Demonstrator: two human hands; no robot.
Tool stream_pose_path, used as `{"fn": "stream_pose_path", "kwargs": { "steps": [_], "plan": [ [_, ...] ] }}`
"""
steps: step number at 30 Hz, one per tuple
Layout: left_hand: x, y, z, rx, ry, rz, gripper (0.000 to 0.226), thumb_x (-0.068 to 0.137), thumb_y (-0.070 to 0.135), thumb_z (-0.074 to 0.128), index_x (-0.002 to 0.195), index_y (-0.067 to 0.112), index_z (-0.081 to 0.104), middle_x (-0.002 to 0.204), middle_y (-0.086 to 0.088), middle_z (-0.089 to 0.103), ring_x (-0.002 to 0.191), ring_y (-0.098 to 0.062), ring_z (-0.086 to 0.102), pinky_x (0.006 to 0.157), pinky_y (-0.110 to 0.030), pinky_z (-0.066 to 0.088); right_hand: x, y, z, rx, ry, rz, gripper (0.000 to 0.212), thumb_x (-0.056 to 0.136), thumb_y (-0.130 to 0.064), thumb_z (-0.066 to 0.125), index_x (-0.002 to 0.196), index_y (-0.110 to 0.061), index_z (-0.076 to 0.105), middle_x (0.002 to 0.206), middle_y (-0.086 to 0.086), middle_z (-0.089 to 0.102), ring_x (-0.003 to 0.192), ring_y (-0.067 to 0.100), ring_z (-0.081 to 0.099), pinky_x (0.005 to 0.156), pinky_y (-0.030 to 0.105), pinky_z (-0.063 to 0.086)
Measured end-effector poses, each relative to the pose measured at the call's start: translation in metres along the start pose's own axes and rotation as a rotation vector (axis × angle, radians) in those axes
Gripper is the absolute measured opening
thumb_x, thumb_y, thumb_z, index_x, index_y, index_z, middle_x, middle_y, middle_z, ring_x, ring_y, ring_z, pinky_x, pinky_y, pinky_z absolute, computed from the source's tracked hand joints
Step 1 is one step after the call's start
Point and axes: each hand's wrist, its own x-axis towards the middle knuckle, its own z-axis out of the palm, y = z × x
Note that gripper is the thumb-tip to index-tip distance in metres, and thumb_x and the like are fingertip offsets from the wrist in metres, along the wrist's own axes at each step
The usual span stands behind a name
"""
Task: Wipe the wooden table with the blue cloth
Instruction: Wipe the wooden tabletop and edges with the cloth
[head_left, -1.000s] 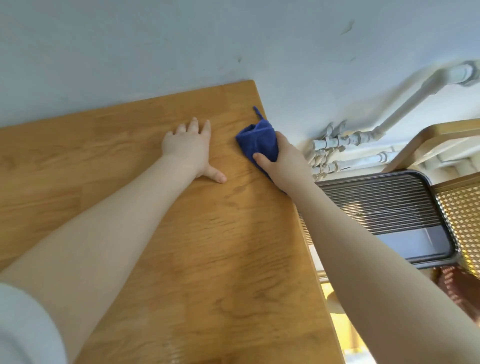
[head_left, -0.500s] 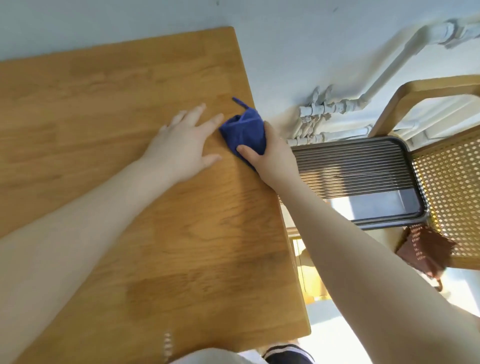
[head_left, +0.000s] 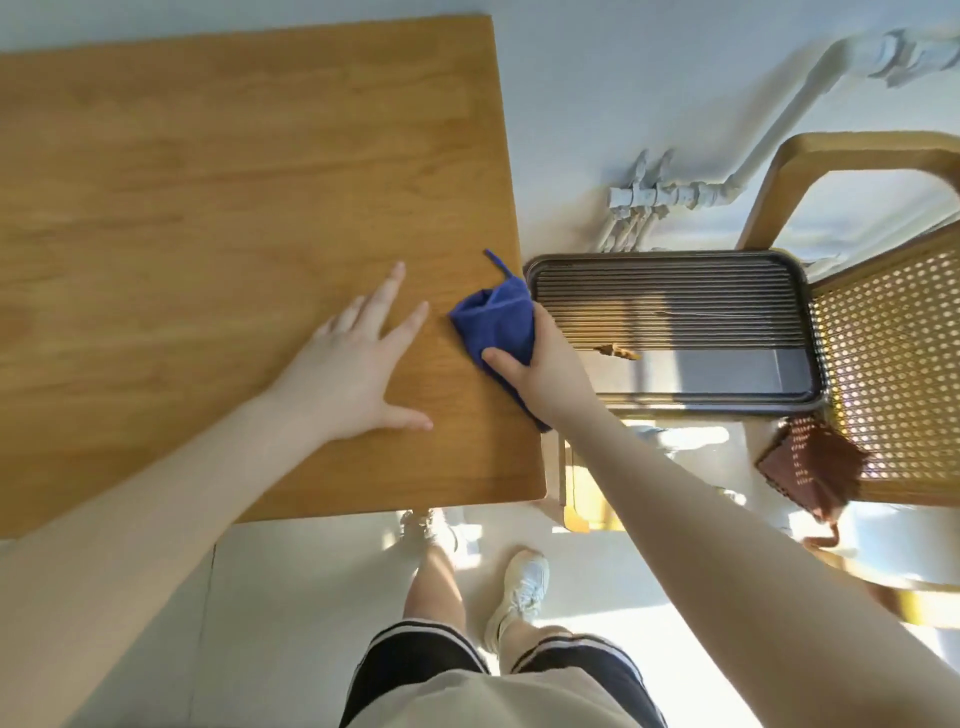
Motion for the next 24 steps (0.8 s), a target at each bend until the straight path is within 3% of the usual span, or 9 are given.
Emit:
{"fn": "stream_pose_path", "kwargs": {
  "steps": [3, 7, 10, 12, 17, 21, 24],
  "plan": [
    [-0.023, 0.001, 0.018, 0.063, -0.044, -0.054, 0.123, 0.06, 0.068, 0.068, 0.149, 0.026, -0.006, 0.153, -0.002, -0.03, 0.144, -0.029, 0.002, 0.115, -0.041, 0.014, -0.006, -0.001, 0.006, -0.132, 0.061, -0.076, 0.078, 0.083, -0.038, 0.064, 0.145, -0.014, 0.023, 0.147, 0.007, 0.035, 0.131, 0.024, 0.037, 0.1, 0.038, 0.039],
    [-0.041, -0.002, 0.047, 0.074, -0.156, -0.111, 0.133, 0.056, 0.069, 0.071, 0.148, 0.024, -0.013, 0.155, 0.002, -0.022, 0.145, -0.027, -0.001, 0.114, -0.042, 0.018, -0.067, 0.023, 0.004, -0.289, -0.074, -0.232, 0.083, 0.086, -0.044, 0.058, 0.147, -0.008, 0.016, 0.156, 0.012, 0.011, 0.142, 0.028, 0.019, 0.11, 0.036, 0.026],
    [-0.041, 0.0, 0.055, 0.066, -0.131, -0.125, 0.135, 0.054, 0.065, 0.075, 0.148, 0.024, -0.014, 0.155, 0.004, -0.024, 0.145, -0.028, -0.002, 0.114, -0.041, 0.018, -0.099, 0.044, 0.002, -0.504, -0.063, -0.455, 0.078, 0.088, -0.06, 0.036, 0.14, -0.002, 0.034, 0.148, 0.02, 0.031, 0.136, 0.034, 0.032, 0.109, 0.045, 0.027],
    [-0.04, 0.0, 0.055, 0.049, -0.112, -0.126, 0.135, 0.054, 0.063, 0.076, 0.148, 0.024, -0.012, 0.155, 0.004, -0.022, 0.145, -0.028, -0.001, 0.114, -0.041, 0.017, -0.098, 0.043, 0.004, -0.747, -0.045, -0.596, 0.075, 0.086, -0.06, 0.032, 0.133, -0.004, 0.046, 0.14, 0.016, 0.045, 0.131, 0.03, 0.042, 0.108, 0.047, 0.029],
    [-0.043, -0.007, 0.064, 0.04, -0.02, -0.078, 0.126, 0.06, 0.064, 0.072, 0.149, 0.025, -0.007, 0.156, 0.008, -0.018, 0.145, -0.027, -0.001, 0.116, -0.039, 0.012, -0.075, 0.009, 0.04, -0.928, -0.188, -0.964, 0.074, 0.074, -0.052, 0.067, 0.132, -0.009, 0.05, 0.137, 0.011, 0.05, 0.127, 0.024, 0.048, 0.109, 0.038, 0.03],
    [-0.058, -0.022, 0.073, 0.051, 0.065, 0.024, 0.122, 0.065, 0.057, 0.071, 0.147, 0.021, -0.01, 0.152, 0.008, -0.02, 0.146, -0.025, 0.0, 0.115, -0.034, -0.002, -0.07, 0.0, 0.056, -0.914, -0.248, -1.042, 0.072, 0.071, -0.046, 0.071, 0.132, -0.011, 0.05, 0.136, 0.008, 0.052, 0.126, 0.023, 0.049, 0.107, 0.039, 0.034],
    [-0.077, -0.044, 0.074, 0.056, 0.084, -0.04, 0.128, 0.062, 0.061, 0.073, 0.147, 0.02, -0.014, 0.155, 0.001, -0.019, 0.146, -0.021, -0.002, 0.114, -0.031, -0.004, -0.069, 0.007, 0.043, -0.897, -0.257, -1.11, 0.07, 0.071, -0.039, 0.072, 0.133, -0.013, 0.05, 0.137, 0.006, 0.052, 0.125, 0.026, 0.05, 0.106, 0.042, 0.034]
  ]
}}
